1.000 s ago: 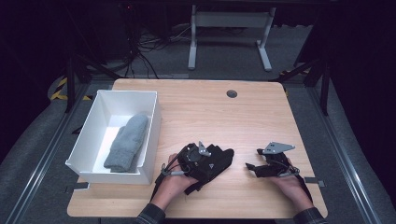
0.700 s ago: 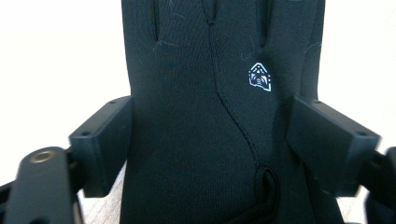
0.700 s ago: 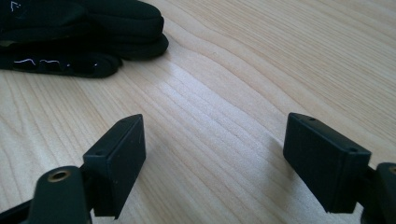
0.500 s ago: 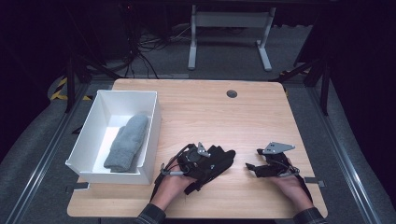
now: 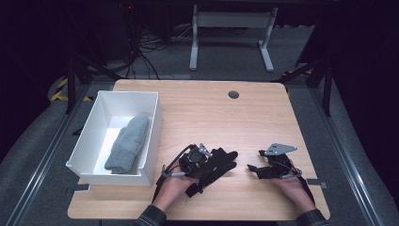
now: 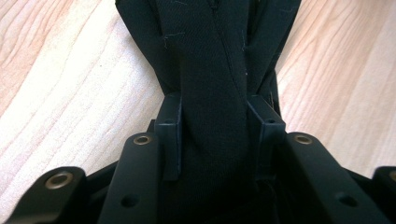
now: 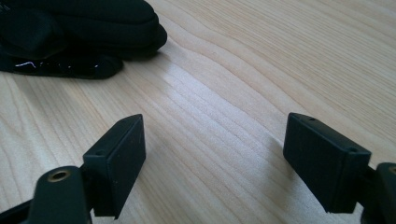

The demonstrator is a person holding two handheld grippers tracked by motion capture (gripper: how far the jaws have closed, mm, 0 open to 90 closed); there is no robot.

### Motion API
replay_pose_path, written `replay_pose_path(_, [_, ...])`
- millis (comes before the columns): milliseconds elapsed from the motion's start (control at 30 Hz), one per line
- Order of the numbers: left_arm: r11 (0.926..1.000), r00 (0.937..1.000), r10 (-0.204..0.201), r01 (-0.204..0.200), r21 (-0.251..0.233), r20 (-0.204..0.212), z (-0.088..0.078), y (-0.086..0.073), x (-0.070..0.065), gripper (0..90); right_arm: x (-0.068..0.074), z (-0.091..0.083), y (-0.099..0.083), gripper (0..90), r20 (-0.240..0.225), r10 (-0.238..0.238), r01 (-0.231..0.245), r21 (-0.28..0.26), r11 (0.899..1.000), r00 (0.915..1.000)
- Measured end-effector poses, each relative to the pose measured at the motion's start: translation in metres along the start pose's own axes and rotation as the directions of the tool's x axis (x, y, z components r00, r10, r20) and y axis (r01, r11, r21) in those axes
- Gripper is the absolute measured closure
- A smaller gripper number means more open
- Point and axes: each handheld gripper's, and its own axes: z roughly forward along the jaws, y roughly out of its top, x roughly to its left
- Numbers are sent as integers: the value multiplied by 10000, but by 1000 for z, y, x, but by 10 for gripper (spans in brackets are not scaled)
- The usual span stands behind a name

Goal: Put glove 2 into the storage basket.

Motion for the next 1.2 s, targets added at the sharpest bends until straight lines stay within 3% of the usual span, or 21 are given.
replay_pose_path(267, [9991,9992,-233,244,-341,321,-18,5,-2,641,0,0,0,214,2,0,0,3,10000,10000])
replay_pose_path(667, [9975,9984,-398,421,-566,412,-55,24,-1,639,0,0,0,214,0,3,-3,3,10000,10000])
replay_pose_path(933, [9964,9989,-393,410,-736,244,-86,39,4,639,0,0,0,212,11,8,-8,3,10000,10000])
replay_pose_path(1200, [9934,9986,-522,508,-1027,-114,-126,52,14,639,0,0,0,203,45,27,-27,10,10000,10000])
